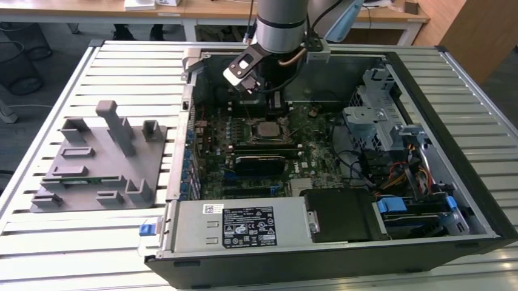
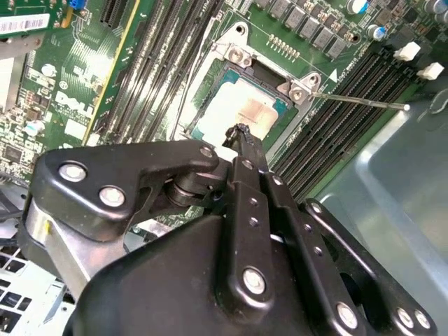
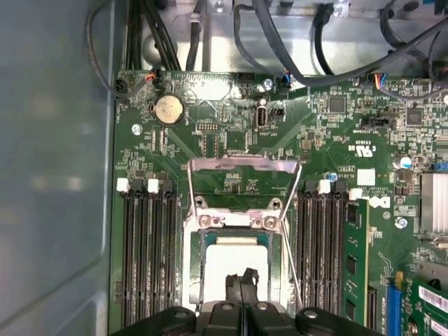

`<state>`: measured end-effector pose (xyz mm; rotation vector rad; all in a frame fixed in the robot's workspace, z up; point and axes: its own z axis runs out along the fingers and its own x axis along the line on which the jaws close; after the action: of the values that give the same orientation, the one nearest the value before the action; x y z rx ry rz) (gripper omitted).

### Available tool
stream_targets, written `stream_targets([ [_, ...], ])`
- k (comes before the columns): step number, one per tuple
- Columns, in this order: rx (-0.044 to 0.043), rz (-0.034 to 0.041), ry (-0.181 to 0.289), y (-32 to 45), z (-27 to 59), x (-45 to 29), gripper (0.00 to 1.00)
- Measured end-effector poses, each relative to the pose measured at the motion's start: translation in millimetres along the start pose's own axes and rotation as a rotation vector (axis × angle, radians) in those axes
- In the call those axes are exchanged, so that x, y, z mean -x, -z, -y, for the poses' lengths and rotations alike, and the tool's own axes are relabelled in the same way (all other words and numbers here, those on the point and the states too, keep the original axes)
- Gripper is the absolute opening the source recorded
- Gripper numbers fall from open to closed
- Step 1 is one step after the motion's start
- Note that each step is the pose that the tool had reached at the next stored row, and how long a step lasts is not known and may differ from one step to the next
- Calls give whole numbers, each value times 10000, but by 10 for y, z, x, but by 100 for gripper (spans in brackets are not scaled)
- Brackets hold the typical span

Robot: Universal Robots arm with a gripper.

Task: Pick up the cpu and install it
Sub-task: 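Close the cpu cover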

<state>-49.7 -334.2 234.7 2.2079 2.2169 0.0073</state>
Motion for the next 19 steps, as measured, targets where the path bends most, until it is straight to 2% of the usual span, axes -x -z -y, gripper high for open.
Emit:
stream_targets([
  [6, -1, 1, -1, 22, 0, 0, 11],
  [19, 0, 5, 0, 165, -2, -4, 11],
])
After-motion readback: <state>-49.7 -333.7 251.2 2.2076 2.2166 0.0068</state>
